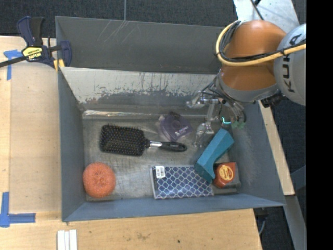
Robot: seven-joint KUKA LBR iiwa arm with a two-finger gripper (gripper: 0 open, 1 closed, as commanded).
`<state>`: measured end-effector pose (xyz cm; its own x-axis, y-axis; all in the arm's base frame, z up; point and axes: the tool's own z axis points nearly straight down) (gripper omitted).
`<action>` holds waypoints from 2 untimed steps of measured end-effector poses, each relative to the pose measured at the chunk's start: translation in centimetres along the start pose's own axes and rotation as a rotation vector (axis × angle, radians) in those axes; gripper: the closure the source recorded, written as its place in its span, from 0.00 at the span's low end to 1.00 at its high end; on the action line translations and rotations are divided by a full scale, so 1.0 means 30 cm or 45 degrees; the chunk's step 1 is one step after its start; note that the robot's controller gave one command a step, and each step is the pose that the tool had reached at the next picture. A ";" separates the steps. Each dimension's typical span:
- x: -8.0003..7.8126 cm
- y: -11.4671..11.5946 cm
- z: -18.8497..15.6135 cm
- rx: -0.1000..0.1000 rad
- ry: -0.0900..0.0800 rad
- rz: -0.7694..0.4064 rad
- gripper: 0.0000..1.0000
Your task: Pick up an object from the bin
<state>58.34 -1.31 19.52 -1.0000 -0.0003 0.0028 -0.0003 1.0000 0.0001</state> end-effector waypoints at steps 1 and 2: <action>-0.005 0.000 -0.011 0.000 -0.009 0.000 0.00; -0.040 -0.010 0.068 0.001 -0.017 -0.123 0.00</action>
Offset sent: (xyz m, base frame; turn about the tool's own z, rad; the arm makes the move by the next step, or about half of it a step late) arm 0.0317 -0.0126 -0.0964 -0.3265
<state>59.55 -1.62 17.48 -0.9953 -0.0965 -0.0106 -0.0965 0.9953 -0.0013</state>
